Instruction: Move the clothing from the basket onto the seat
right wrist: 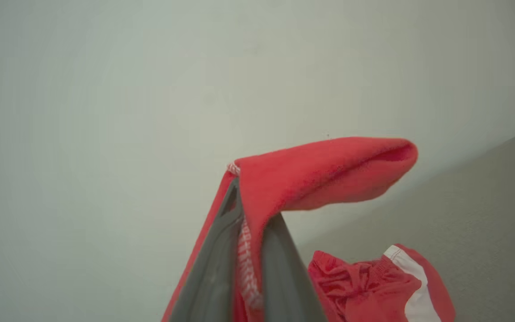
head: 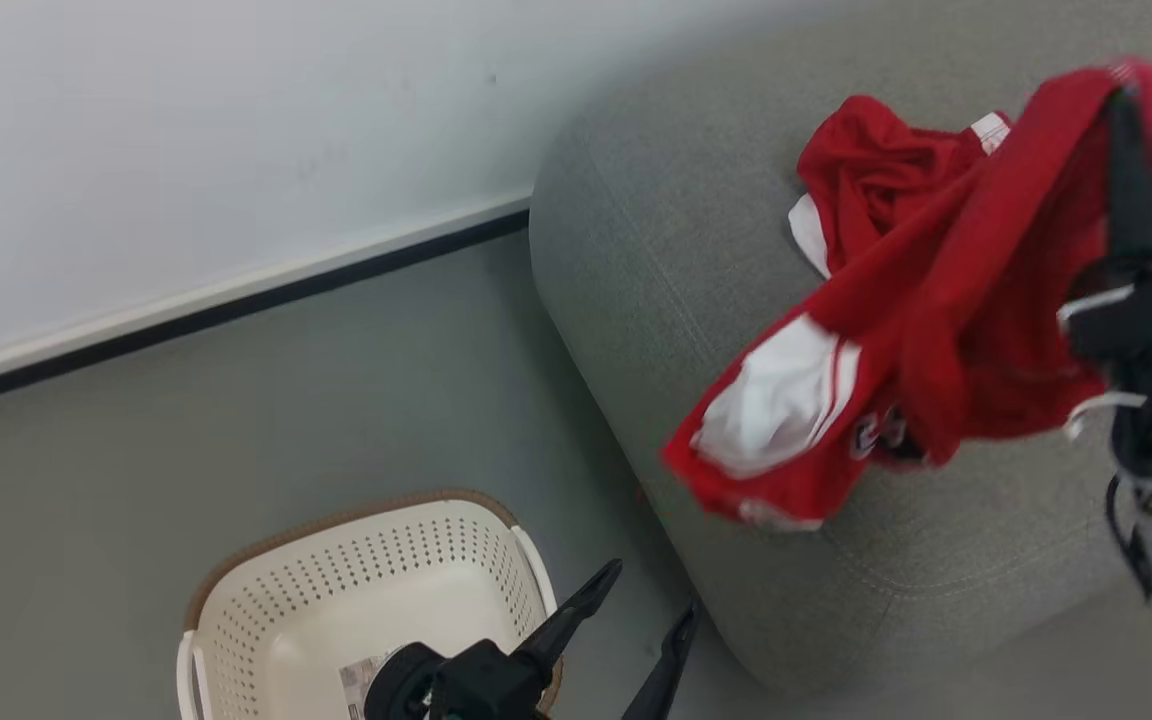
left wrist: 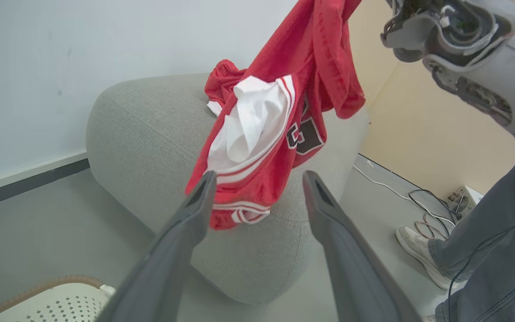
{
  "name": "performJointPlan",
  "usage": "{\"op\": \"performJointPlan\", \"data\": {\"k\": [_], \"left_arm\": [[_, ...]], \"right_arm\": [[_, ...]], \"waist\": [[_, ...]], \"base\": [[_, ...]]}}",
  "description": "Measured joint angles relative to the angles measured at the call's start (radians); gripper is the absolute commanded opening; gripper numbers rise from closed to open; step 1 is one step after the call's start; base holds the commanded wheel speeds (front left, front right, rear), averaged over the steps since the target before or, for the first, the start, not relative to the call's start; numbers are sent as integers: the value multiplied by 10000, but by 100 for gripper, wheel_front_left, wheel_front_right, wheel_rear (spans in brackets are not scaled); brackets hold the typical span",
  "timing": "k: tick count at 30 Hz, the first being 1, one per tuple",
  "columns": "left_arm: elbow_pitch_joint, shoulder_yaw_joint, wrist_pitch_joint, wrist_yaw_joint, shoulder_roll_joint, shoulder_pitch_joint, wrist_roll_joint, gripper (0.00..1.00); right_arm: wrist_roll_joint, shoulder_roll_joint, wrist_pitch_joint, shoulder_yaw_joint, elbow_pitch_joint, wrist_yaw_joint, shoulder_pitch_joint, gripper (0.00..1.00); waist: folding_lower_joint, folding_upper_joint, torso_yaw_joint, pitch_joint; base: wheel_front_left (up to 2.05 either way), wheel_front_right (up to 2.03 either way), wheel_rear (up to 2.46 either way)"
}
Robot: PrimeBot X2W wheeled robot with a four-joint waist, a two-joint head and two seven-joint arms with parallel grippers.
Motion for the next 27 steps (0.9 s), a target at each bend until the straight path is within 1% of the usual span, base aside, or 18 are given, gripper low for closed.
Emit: {"op": "performJointPlan", "data": {"k": [3, 6, 8, 11, 12, 17, 20, 23, 25, 27], "left_arm": [[127, -46, 82, -75, -2, -299, 79, 100], [146, 10, 102, -71, 0, -473, 138, 100], [146, 50, 104, -67, 0, -553, 142, 100], [132, 167, 98, -25, -10, -762, 167, 100], [136, 267, 86, 21, -19, -849, 165, 100], [144, 688, -29, 65, 8, -1171, 165, 100], [211, 784, -79, 75, 92, -1182, 165, 100], [140, 888, -121, 107, 272, -1137, 167, 100], [119, 947, -121, 119, 366, -1130, 171, 100], [92, 1007, -121, 192, 428, -1128, 182, 100]], "right_arm": [[527, -96, 96, -924, 1070, -196, -1373, 0], [723, -293, 180, -1651, 2010, -489, -2757, 0], [723, -566, 178, -2027, 2543, -585, -3580, 0], [637, -1212, 165, -2414, 3193, -696, -4643, 0], [487, -1429, 150, -2483, 3379, -748, -5036, 0], [-75, -2080, -261, -2579, 4042, -761, -6776, 0], [-466, -2577, -546, -2577, 4824, -836, -7318, 0], [-951, -2930, -640, -2347, 5200, -842, -7597, 0], [-1149, -3016, -731, -2157, 5530, -842, -7681, 0], [-1170, -2884, -817, -1981, 6031, -836, -7592, 0]], "waist": [[0, 1, 69, 478], [1, 0, 243, 926], [2, 1, 409, 1211], [1, 1, 711, 1615], [1, 1, 825, 1741], [1, 1, 1383, 2314], [1, 1, 1715, 2586], [0, 1, 1950, 2866], [0, 1, 2040, 3067], [0, 1, 2099, 3263]], "base": [[0, 0, 0], [0, 0, 0], [0, 0, 0], [0, 0, 0], [0, 0, 0], [0, 0, 0], [0, 0, 0], [0, 0, 0], [0, 0, 0], [0, 0, 0]]}}
